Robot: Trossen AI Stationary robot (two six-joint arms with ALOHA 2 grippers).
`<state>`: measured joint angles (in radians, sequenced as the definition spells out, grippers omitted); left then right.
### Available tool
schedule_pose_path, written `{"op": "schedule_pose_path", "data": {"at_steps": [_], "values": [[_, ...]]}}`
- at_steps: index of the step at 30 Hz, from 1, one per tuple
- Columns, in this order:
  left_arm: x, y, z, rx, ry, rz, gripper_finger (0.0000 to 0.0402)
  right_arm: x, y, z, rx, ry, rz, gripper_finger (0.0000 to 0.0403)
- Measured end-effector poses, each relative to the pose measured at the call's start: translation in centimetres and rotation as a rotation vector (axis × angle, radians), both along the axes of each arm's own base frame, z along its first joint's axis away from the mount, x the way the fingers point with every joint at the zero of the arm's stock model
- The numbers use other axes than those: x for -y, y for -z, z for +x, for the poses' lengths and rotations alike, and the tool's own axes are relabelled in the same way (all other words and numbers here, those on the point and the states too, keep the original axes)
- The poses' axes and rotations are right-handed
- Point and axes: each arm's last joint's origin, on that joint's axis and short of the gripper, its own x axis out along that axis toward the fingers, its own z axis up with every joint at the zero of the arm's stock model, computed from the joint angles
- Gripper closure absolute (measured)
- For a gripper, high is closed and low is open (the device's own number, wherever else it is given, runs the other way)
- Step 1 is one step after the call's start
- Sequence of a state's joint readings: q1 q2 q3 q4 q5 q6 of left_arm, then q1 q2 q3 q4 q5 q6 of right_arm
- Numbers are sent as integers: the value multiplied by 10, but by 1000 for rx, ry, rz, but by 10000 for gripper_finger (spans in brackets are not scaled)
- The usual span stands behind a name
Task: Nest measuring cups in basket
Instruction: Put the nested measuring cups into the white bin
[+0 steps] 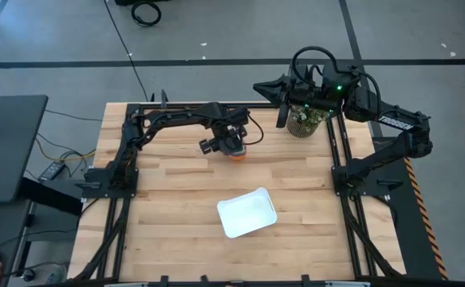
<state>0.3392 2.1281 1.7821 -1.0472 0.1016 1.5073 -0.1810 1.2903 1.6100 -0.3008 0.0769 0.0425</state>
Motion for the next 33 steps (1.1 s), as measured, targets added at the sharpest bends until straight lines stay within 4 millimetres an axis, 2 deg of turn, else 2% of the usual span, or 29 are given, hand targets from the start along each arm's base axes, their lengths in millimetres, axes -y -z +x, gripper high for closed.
{"op": "schedule_pose_path", "data": {"at_steps": [7,16,20,33], "values": [[-1,-1,4,41,37,17,219,0,0,0,0,0,0,381],[-5,-15,1,74,-300,24,240,0,0,0,0,0,0,381],[-15,-14,-7,28,-413,-12,230,0,0,0,0,0,0,381],[-39,-13,-16,63,-477,-158,185,0,0,0,0,0,0,381]]}}
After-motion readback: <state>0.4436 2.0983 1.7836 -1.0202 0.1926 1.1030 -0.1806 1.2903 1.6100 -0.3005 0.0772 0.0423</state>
